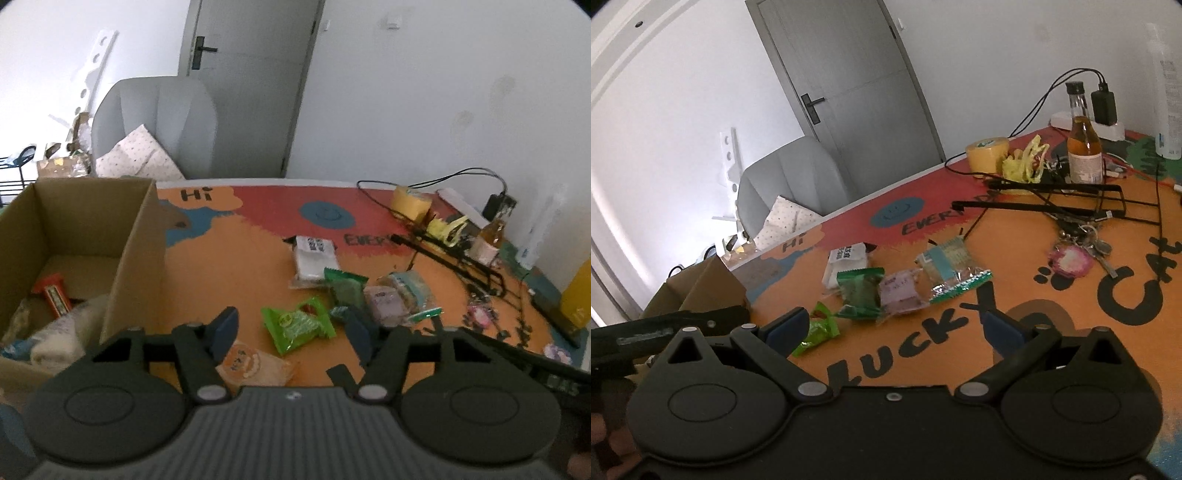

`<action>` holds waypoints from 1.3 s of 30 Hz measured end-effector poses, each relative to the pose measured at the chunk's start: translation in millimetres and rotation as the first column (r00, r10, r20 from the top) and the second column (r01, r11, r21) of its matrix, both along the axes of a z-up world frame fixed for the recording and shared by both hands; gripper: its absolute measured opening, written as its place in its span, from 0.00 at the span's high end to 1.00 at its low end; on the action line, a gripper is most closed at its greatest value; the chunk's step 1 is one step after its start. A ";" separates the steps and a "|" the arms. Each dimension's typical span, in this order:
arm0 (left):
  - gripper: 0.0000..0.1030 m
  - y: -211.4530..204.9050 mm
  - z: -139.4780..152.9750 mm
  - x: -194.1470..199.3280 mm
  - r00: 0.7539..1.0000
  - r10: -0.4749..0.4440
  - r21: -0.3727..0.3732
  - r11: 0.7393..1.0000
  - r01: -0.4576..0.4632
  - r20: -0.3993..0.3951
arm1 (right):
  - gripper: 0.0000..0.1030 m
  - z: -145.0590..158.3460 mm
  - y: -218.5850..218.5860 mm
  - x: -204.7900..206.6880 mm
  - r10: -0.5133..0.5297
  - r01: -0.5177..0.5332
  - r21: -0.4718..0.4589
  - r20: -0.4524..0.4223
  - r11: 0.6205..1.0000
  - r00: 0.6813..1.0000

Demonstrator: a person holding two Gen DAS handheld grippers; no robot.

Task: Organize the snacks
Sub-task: 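Withdraw both open tools from the box back to the snack pile, then grasp the white cake packet with the orange label with the left tool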

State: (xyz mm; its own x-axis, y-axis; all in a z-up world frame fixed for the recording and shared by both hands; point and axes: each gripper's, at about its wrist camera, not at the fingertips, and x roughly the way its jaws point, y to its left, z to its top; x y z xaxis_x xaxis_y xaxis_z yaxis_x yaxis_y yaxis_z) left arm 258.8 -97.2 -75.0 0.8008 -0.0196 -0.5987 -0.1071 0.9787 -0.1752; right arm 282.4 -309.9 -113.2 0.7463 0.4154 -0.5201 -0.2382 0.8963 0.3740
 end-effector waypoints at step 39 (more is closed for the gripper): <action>0.68 13.2 -56.1 -10.2 0.991 0.111 0.013 0.994 -0.111 -0.077 | 0.00 -12.3 -3.9 -30.6 0.028 -0.026 0.070 -0.026 0.997 0.999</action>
